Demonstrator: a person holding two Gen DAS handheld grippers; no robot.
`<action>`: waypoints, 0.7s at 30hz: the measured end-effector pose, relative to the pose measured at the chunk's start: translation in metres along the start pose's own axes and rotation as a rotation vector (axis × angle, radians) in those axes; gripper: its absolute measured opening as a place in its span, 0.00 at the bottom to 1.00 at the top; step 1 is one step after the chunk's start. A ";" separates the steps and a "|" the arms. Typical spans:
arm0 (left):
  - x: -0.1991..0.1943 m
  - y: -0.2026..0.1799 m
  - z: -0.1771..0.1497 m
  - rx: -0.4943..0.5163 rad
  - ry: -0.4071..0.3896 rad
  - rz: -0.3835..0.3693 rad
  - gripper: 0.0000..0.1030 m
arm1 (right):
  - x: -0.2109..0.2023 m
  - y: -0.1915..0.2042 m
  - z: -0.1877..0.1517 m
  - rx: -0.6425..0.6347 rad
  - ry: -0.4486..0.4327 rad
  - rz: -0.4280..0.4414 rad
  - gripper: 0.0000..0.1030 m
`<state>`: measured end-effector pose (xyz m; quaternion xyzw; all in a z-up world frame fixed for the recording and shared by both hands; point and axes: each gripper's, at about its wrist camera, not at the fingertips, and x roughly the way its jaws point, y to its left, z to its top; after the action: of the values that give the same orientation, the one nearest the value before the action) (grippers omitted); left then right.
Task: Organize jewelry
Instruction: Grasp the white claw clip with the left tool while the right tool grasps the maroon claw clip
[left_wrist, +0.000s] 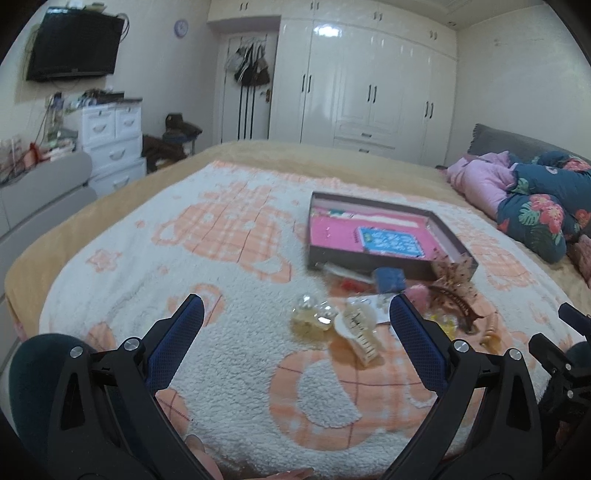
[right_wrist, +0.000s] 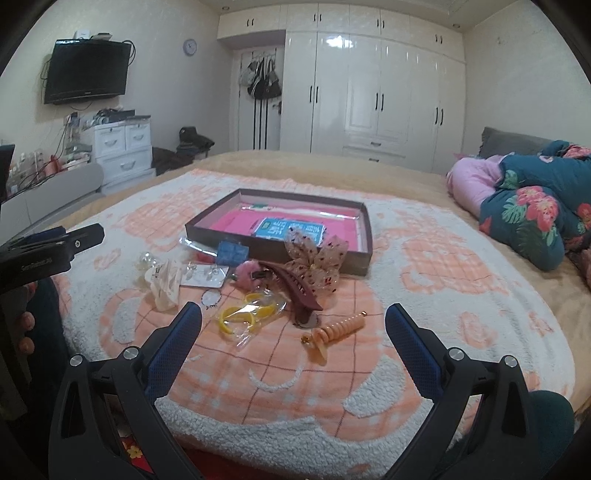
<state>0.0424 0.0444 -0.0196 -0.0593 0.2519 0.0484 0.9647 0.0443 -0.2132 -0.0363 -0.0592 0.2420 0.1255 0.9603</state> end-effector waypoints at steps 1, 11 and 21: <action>0.005 0.002 0.000 -0.006 0.018 0.004 0.90 | 0.004 0.000 0.001 -0.003 0.010 0.004 0.94; 0.051 0.011 -0.007 -0.062 0.217 -0.040 0.90 | 0.053 -0.011 0.009 0.013 0.126 0.041 0.94; 0.076 -0.017 -0.012 -0.046 0.314 -0.150 0.89 | 0.101 -0.019 0.013 -0.025 0.222 0.046 0.75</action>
<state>0.1051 0.0304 -0.0657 -0.1066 0.3933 -0.0280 0.9128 0.1414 -0.2076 -0.0727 -0.0791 0.3467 0.1430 0.9237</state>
